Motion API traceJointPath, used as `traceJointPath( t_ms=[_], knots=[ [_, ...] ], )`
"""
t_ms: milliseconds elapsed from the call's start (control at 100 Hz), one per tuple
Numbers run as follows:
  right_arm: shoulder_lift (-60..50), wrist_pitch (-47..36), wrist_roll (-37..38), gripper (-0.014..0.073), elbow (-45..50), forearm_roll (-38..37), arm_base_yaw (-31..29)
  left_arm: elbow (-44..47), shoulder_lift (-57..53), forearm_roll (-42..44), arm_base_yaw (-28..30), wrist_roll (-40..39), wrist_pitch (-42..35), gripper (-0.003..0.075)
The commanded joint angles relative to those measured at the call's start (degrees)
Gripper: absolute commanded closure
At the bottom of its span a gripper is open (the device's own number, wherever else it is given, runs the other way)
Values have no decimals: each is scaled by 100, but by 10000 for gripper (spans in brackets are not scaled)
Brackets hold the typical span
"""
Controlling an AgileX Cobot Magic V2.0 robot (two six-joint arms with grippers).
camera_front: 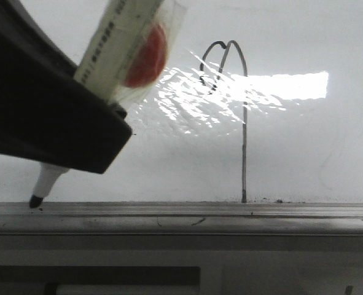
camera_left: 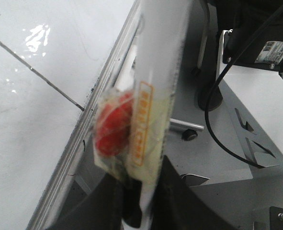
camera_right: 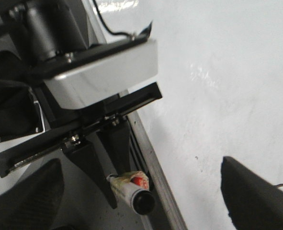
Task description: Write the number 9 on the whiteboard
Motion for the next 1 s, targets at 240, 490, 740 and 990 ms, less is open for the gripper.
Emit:
traceJointPath(
  t_ms=[240, 490, 740, 990],
  knots=[
    [-1007, -323, -81, 659, -233, -406, -318, 321, -146, -731, 31, -105, -184, 741],
    [-1186, -260, -81, 652, -233, -580, -379, 358, -146, -1098, 31, -188, -794, 741],
    [-1186, -182, -81, 652, -233, -580, -379, 358, -90, -2046, 31, -551, -2136, 741],
    [-1186, -182, 119, 652, -233, -530, -379, 358, 549, -2789, 31, -605, -3538, 741]
  ],
)
